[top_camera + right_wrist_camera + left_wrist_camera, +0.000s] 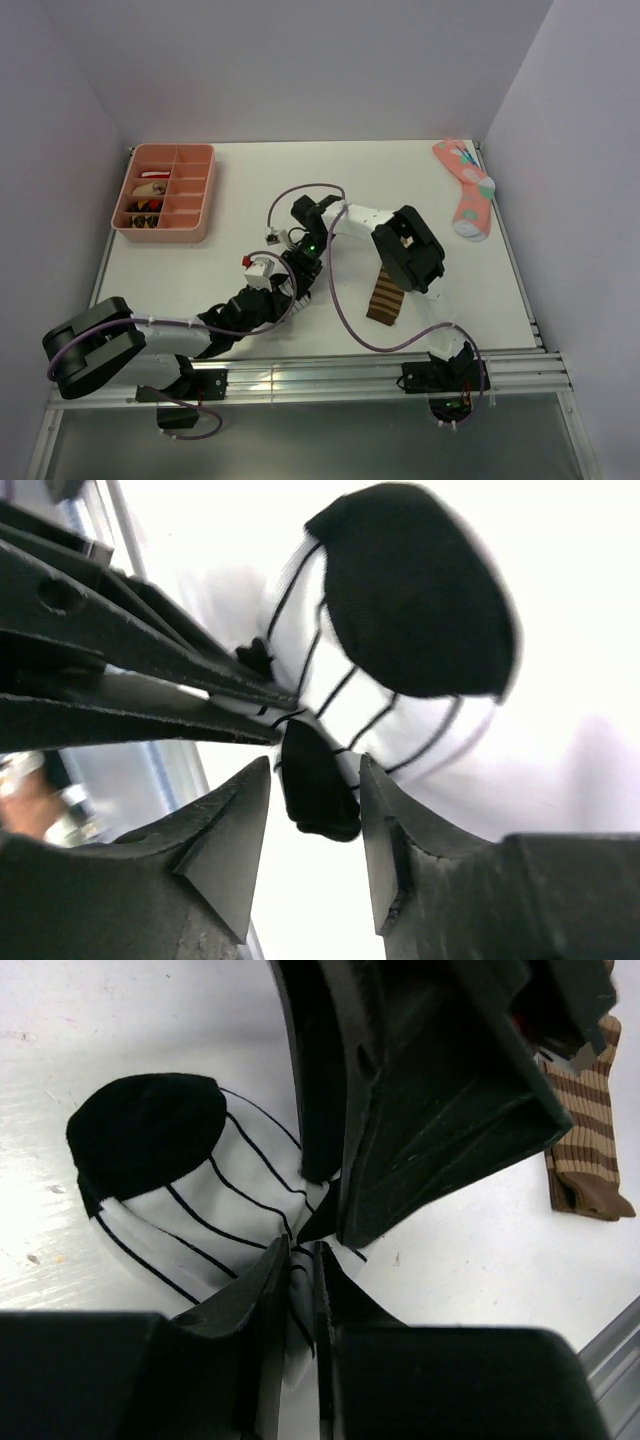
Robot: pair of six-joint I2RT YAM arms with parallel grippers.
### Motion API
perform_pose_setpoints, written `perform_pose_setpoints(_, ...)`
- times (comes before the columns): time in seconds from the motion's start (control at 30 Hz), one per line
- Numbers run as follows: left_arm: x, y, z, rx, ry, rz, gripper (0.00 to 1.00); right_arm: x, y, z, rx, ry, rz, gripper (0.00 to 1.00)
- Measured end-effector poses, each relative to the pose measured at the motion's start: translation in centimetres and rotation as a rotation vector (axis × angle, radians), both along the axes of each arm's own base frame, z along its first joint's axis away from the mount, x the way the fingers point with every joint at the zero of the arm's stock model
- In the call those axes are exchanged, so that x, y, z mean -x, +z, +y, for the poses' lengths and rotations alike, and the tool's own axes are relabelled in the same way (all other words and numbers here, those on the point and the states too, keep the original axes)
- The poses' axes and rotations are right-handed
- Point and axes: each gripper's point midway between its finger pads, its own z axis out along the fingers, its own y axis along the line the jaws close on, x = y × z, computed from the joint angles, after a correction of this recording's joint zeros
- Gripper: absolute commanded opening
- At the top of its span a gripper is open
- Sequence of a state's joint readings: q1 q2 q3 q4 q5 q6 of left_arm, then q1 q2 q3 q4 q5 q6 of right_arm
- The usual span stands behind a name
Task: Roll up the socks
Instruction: Roll the sock at the center of the board.
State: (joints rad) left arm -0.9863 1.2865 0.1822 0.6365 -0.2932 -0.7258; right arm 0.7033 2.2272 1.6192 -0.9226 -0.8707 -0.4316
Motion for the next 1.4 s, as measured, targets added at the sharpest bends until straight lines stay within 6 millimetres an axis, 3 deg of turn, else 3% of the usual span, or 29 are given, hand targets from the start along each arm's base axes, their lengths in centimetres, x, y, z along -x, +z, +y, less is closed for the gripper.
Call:
perform_pose_setpoints(0.23, 0.0, -0.2, -0.2, 0.024, 0.031, 0.059, 0.00, -2.9, 0.8, -1.0, -0.004, -0.055, -0.172, 0.51)
perform_pose_setpoints(0.6, -1.2, -0.7, -1.3, 0.124, 0.025, 0.182, 0.00, -5.4, 5.1, -6.4, -0.045, -0.188, -0.372, 0.51)
perform_pose_setpoints(0.73, -1.9, -0.8, -2.5, 0.156, -0.017, 0.227, 0.00, -4.2, 5.6, -8.2, -0.064, -0.164, -0.466, 0.50)
perform_pose_setpoints(1.03, -1.8, -1.0, -7.5, 0.202, -0.209, 0.336, 0.00, -1.2, 3.4, -11.8, -0.047, -0.024, -0.634, 0.50)
perform_pose_setpoints(1.23, -1.2, -1.0, -8.2, 0.218, -0.266, 0.383, 0.00, 0.6, 3.4, -12.1, -0.088, 0.078, -0.822, 0.49)
perform_pose_setpoints(1.4, -0.4, -1.0, -8.4, 0.210, -0.301, 0.437, 0.00, 2.5, 2.1, -11.7, -0.096, 0.179, -0.924, 0.47)
